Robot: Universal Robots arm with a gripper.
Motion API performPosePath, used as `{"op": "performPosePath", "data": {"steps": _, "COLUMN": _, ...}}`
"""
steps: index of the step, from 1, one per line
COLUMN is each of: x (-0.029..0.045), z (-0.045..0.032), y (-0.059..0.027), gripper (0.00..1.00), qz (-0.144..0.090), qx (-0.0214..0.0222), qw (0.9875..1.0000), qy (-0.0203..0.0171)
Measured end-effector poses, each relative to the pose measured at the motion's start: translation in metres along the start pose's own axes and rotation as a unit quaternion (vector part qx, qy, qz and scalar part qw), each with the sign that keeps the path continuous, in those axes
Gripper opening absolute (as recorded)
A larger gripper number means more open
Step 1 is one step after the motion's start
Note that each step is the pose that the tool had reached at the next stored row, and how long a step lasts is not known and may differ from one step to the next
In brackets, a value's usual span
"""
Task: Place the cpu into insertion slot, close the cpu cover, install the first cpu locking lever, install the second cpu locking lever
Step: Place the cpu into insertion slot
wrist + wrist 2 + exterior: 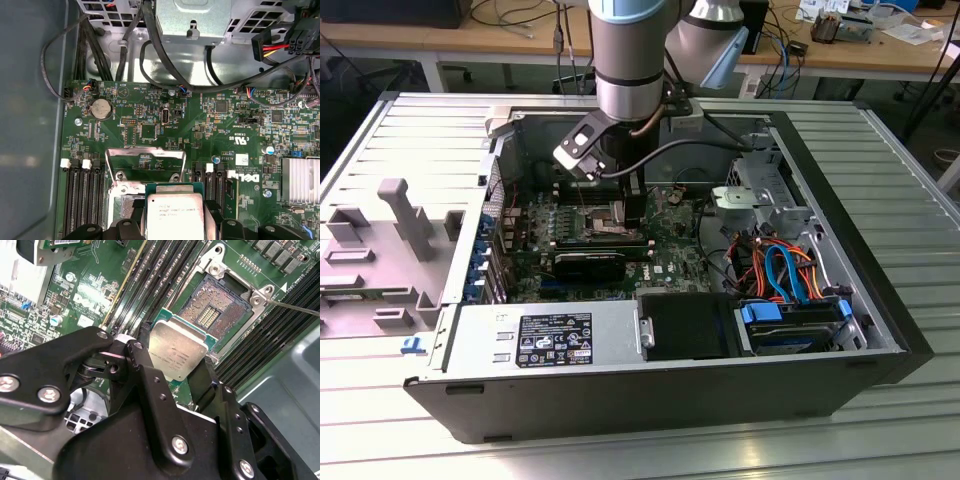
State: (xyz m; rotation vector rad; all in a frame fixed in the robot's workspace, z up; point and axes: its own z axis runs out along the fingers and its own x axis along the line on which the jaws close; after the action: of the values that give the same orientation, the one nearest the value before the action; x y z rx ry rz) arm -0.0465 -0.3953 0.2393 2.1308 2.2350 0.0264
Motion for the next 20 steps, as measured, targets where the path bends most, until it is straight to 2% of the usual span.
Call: {"op": "performPosePath", "data": {"steps": 20, "x": 0.0001, "z": 0.0039, "y": -0.0002, "gripper": 0.55, "qz": 0.000, "qx": 0.0000, "qw": 1.0000, "qy": 0.0000}}
